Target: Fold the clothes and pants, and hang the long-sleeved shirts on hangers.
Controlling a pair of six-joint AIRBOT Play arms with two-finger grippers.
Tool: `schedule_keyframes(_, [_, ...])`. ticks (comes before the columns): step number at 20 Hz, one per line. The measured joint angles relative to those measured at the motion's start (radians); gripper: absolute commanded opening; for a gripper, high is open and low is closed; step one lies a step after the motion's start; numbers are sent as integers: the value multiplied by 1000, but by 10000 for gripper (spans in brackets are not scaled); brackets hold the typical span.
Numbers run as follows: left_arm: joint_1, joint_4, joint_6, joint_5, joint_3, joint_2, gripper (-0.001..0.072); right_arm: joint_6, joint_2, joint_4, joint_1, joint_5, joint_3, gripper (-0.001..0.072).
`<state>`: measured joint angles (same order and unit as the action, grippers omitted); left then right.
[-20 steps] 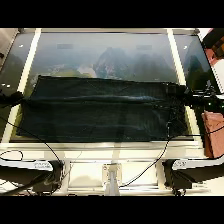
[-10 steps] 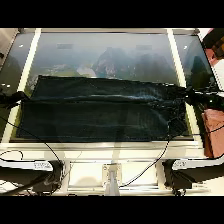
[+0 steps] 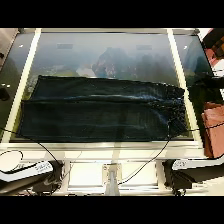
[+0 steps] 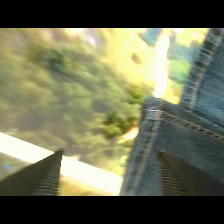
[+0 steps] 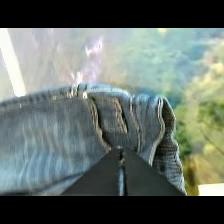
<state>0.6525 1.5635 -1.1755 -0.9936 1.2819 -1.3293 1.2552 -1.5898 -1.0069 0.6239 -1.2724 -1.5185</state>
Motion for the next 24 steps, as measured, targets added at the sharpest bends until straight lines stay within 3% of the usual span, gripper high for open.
schedule_keyframes(3, [12,29,-3,-13,0,66,48,11,33,-71,0,-127,-65,38])
schedule_keyframes(4, [18,29,-4,-19,-1,81,30,12,51,-88,0,-158,-73,38])
schedule_keyframes(12, [50,-70,-6,-67,-76,127,29,-6,330,-166,42,-219,62,38])
schedule_keyframes(20, [57,-95,25,-15,-225,124,29,-14,700,-241,127,-163,643,39])
schedule_keyframes(21, [57,-98,27,-8,-230,124,29,-13,725,-246,129,-153,710,53])
schedule_keyframes(22, [57,-98,27,-3,-234,122,29,-9,743,-248,131,-138,764,111])
schedule_keyframes(23, [57,-98,28,-3,-237,122,29,-1,756,-254,132,-117,815,236])
schedule_keyframes(24, [57,-98,28,1,-239,122,29,11,766,-258,134,-91,858,291])
